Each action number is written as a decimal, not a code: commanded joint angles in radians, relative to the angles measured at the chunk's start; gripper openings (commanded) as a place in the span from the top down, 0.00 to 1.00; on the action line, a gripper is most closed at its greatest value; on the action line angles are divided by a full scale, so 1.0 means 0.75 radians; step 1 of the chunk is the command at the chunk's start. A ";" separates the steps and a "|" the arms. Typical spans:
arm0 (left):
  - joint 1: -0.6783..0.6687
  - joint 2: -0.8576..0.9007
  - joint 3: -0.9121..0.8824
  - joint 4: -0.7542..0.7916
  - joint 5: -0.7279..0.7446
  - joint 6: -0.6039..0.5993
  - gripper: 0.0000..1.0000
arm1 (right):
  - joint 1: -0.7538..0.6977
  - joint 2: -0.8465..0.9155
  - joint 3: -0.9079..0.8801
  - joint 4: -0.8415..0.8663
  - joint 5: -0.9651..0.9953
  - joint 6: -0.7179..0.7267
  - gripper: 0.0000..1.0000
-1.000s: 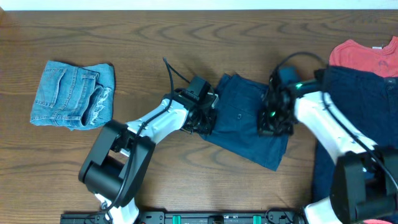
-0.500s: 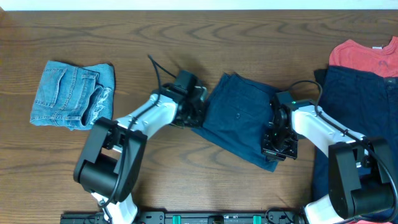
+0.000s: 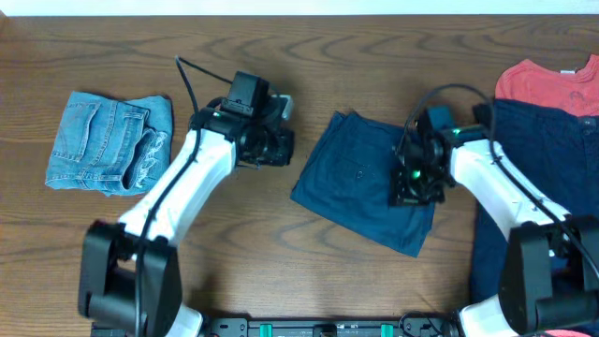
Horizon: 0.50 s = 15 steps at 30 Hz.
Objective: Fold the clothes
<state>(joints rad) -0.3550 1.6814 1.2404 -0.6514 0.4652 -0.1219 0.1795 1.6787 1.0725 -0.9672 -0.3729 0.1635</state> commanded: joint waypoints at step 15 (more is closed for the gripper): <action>-0.266 0.421 -0.106 0.112 -0.045 -0.584 0.94 | -0.199 -0.061 0.140 0.309 0.177 0.242 0.93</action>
<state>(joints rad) -0.5755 1.9408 1.1736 -0.5671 0.4858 -0.4404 0.0265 1.6424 1.1690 -0.7334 -0.2535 0.3229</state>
